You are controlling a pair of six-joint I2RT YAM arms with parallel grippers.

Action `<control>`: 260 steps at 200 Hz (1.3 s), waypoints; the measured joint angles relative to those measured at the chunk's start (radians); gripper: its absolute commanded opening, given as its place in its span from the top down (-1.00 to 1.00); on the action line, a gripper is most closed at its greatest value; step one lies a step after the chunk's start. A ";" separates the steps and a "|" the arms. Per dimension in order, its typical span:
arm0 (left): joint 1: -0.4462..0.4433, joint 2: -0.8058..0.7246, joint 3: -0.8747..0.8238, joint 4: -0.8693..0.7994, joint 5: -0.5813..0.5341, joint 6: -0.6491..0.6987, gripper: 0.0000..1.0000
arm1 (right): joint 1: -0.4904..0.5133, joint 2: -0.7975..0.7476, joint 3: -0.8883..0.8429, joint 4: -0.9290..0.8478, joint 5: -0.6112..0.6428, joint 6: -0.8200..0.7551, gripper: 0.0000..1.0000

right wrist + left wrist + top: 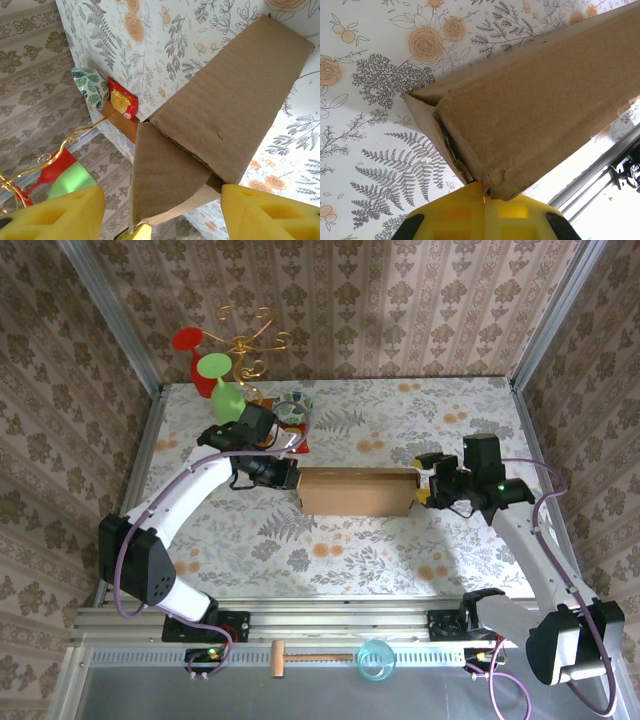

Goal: Fold the paper box

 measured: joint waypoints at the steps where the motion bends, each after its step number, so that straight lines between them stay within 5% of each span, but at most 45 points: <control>1: 0.000 0.000 0.000 0.000 0.000 0.000 1.00 | -0.001 0.000 -0.001 0.002 -0.001 0.000 -0.27; 170: 0.000 0.035 0.022 -0.001 -0.004 0.000 1.00 | -0.060 -0.051 -0.049 -0.027 -0.116 -0.052 -0.41; 235: 0.001 0.039 0.027 0.000 -0.003 -0.007 1.00 | -0.060 -0.017 -0.074 0.014 -0.119 -0.078 -0.01; 260: 0.009 0.039 0.027 0.005 0.014 -0.040 0.58 | -0.060 -0.010 -0.074 0.034 -0.116 -0.089 0.11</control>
